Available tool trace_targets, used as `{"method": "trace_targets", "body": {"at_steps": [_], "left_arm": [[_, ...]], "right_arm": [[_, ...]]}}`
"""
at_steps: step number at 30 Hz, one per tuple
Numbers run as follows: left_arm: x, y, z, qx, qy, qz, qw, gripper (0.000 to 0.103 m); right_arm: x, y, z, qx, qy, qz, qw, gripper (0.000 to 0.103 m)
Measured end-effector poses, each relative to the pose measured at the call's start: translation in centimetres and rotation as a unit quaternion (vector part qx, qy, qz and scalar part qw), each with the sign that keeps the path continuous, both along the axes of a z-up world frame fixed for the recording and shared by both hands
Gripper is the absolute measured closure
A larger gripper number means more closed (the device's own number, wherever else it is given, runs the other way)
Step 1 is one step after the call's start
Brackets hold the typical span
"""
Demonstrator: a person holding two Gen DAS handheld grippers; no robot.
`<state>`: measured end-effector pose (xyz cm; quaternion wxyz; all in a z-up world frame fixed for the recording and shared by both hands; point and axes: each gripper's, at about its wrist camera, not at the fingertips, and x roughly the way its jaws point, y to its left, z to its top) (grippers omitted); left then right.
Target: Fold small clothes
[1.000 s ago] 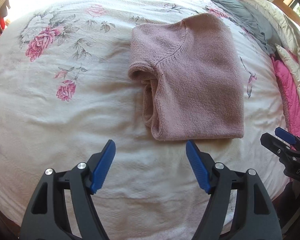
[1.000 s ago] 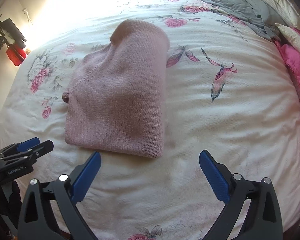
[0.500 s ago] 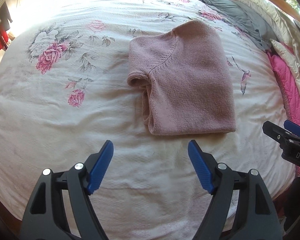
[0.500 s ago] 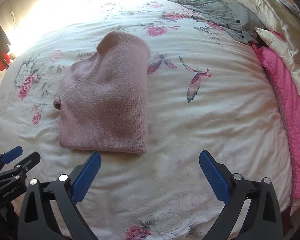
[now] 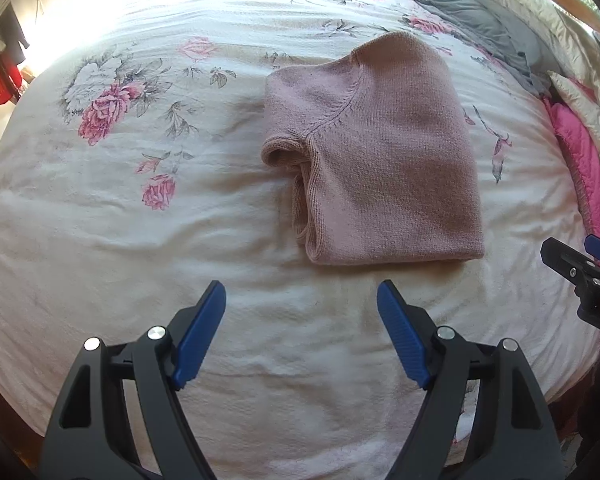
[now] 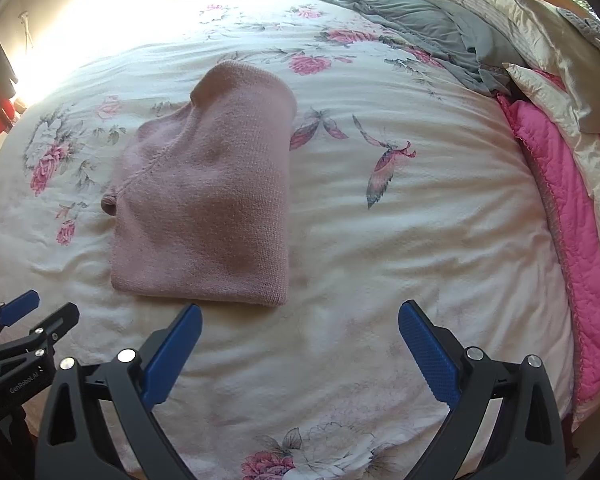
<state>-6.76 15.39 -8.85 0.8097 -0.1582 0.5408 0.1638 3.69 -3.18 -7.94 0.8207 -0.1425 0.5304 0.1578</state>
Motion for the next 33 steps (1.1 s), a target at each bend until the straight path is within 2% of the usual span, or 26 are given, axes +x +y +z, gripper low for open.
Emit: {"method": "trace_targets", "body": {"at_steps": [33], "left_arm": [[0.4, 0.0, -1.1, 0.001, 0.012, -0.002, 0.9999, 0.025]], "right_arm": [[0.6, 0.1, -1.1, -0.012, 0.011, -0.013, 1.0, 0.004]]}}
